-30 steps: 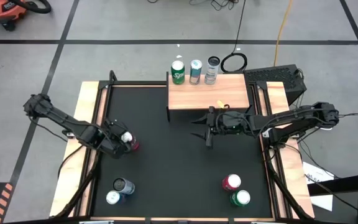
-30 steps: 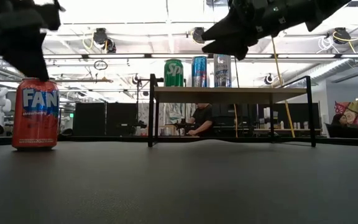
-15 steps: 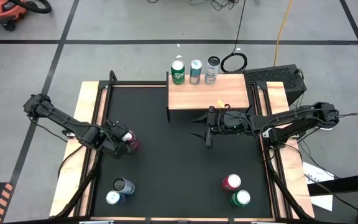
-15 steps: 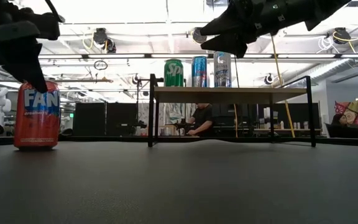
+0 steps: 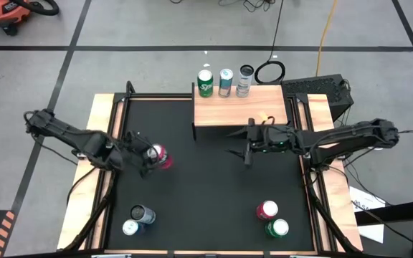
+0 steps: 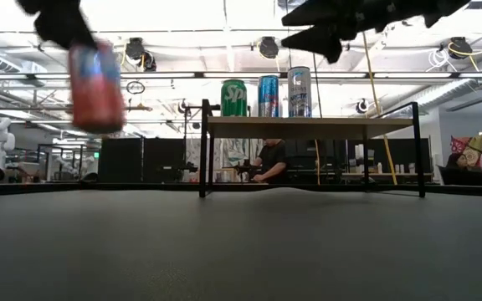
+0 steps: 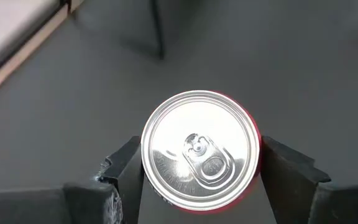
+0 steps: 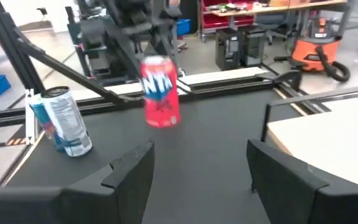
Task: Place canned beverage on shelf
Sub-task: Put the top red soda can on the shelf
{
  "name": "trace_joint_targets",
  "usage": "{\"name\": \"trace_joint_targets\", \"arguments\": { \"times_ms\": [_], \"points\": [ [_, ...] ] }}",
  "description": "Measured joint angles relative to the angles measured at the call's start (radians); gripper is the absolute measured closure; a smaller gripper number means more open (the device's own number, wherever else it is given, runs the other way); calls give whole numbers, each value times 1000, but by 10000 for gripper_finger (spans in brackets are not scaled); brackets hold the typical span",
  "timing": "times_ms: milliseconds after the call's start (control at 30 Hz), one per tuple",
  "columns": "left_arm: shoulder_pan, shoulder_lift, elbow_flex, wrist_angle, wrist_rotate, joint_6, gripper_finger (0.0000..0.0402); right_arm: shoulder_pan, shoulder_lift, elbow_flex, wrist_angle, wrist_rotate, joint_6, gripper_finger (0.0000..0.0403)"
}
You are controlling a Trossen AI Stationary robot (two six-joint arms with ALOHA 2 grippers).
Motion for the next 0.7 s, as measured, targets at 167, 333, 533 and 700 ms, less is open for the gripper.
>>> {"name": "trace_joint_targets", "arguments": {
  "times_ms": [167, 333, 533, 700],
  "points": [
    [91, 54, 155, 69, 47, 190, 159, 6, -140, 0, -112, 66, -17, 161],
    [220, 198, 307, 95, 61, 403, 158, 0, -278, 0, -212, 67, -12, 161],
    [404, 398, 525, 165, 179, 647, 157, 0, -390, 0, -377, 118, 38, 161],
    [536, 559, 738, 173, 310, 765, 157, -1, -439, 0, -532, 294, 80, 161]
  ]
}}
